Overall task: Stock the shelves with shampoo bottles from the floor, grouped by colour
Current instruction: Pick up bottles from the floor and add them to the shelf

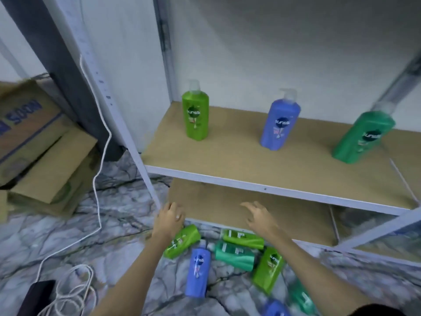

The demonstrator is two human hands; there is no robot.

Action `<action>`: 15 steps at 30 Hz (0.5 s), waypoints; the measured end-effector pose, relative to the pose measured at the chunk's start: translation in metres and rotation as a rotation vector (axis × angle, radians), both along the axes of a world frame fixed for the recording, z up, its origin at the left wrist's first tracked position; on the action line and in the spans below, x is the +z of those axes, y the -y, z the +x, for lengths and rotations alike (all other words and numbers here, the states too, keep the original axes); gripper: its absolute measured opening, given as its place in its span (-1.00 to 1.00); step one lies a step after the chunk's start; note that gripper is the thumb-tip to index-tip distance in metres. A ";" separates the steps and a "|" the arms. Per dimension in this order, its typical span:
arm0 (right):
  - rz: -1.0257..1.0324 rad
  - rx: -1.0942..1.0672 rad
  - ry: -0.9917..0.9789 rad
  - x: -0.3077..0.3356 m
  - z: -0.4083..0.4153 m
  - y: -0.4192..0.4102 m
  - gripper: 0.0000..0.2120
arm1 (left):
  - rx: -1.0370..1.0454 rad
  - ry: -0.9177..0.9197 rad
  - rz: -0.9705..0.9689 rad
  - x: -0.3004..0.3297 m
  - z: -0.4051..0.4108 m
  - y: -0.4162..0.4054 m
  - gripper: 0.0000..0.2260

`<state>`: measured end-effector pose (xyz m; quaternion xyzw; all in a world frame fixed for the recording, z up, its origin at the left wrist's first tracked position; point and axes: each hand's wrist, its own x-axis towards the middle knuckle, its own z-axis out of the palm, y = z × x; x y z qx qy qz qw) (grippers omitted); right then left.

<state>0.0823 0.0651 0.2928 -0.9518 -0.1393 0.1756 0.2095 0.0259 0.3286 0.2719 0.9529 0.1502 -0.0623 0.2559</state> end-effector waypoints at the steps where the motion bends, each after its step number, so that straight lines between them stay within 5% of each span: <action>1: -0.005 -0.001 -0.014 -0.030 0.002 0.000 -0.55 | 0.000 -0.008 0.009 -0.029 -0.001 -0.002 -0.71; 15: -0.108 -0.218 -0.063 -0.347 0.043 0.036 -0.60 | 0.036 0.062 -0.059 -0.321 0.014 -0.004 -0.72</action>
